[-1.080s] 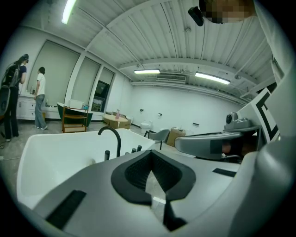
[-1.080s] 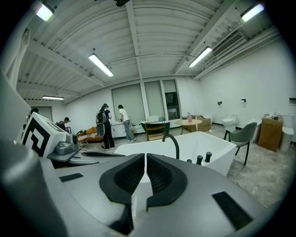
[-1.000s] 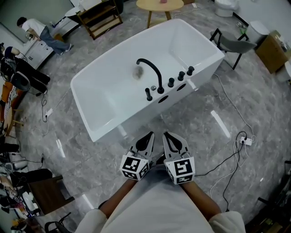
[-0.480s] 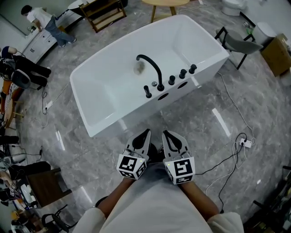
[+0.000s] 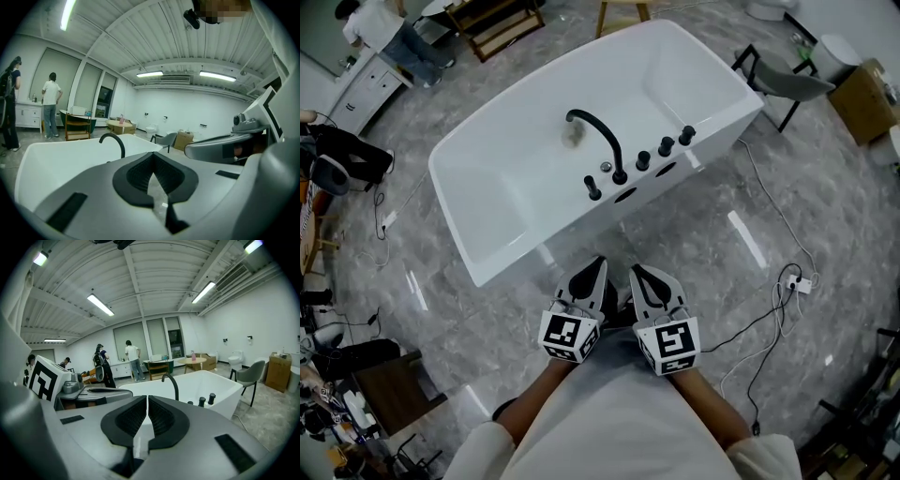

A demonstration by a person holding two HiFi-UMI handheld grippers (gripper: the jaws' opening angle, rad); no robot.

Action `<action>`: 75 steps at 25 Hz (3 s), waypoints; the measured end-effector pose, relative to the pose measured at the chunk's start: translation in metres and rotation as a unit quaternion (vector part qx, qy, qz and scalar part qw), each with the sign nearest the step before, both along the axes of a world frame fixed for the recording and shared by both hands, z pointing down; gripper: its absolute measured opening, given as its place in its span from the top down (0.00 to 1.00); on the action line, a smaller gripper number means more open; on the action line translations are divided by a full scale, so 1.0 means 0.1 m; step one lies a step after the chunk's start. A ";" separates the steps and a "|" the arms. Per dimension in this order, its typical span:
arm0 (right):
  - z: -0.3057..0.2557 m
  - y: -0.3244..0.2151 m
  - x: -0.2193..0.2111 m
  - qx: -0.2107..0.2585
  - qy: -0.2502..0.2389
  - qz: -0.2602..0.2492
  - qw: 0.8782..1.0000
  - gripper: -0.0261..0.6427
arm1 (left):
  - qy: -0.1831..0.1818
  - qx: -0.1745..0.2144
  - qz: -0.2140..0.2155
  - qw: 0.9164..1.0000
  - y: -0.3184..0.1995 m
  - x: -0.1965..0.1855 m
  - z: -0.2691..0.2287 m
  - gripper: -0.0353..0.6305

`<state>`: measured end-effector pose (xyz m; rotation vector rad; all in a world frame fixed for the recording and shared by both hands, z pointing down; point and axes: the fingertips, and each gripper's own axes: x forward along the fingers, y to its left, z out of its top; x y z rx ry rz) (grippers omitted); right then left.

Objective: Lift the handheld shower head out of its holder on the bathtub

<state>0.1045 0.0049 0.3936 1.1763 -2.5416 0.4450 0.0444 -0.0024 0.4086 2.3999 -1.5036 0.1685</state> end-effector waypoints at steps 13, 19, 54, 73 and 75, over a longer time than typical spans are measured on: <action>0.02 -0.62 -0.29 -0.004 0.026 0.005 1.000 0.93 | 0.018 0.000 0.027 0.999 -0.74 -0.20 -0.02 0.94; -0.13 -0.90 -0.63 -0.007 0.010 0.011 1.000 0.93 | 0.006 0.014 0.047 0.999 -1.00 -0.43 -0.19 0.94; 0.77 -1.93 -1.10 -0.019 0.047 0.045 0.998 0.93 | 0.052 -0.038 0.053 0.997 -1.72 -0.86 0.89 0.94; 1.59 -2.05 -1.25 -0.030 0.041 0.005 0.999 0.93 | 0.010 -0.096 0.021 0.995 -1.89 -0.86 2.25 0.72; 1.67 -2.04 -1.26 -0.031 0.043 0.002 0.999 0.93 | 0.006 -0.098 0.023 0.995 -1.93 -0.82 2.42 0.66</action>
